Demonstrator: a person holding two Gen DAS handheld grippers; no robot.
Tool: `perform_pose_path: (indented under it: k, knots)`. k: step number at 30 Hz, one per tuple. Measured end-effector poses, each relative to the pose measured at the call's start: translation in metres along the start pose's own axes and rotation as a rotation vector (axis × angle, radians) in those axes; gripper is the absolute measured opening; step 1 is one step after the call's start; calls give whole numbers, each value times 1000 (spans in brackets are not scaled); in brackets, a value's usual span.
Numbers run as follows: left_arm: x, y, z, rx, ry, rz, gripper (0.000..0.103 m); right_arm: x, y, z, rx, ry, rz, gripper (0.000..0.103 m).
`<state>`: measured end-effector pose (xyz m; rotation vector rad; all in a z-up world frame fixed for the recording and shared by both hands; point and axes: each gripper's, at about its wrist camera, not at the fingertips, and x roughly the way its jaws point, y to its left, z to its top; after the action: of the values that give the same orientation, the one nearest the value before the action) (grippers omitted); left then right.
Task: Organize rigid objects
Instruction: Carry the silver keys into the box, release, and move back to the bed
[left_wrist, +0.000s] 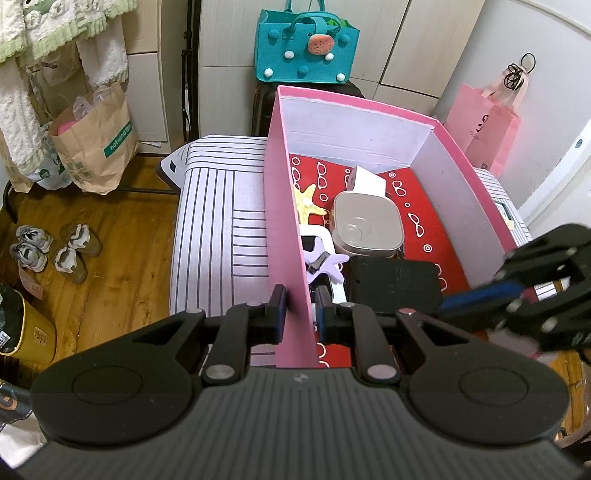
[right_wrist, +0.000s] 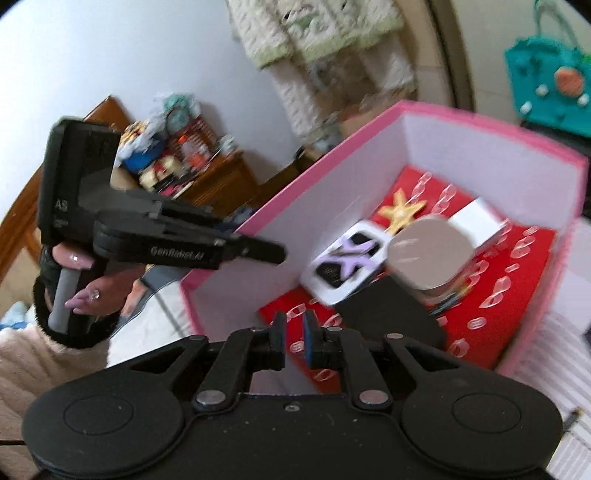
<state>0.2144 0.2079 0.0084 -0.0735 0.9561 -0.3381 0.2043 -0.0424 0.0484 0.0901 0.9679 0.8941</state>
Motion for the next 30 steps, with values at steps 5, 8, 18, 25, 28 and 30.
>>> perform_pose_path:
  k: [5,8,18,25,28,30]
  knots:
    - [0,0,0,-6,-1,-2,14,-55,-15,-12,54,-136,-62,23]
    - [-1,1,-1,-13,-5,-4,14,-84,-27,-28,101,-204,-133,24]
    - [-1,0,0,-19,-3,1,14,-124,-79,-89,250,-252,-437,30]
    - [0,-4,0,-9,1,24,14,-96,-117,-114,256,-194,-550,36]
    - [0,-4,0,-15,3,25,14,-85,-133,-120,252,-185,-580,40]
    - [0,-4,0,-20,4,25,14,-76,-141,-120,250,-187,-600,46]
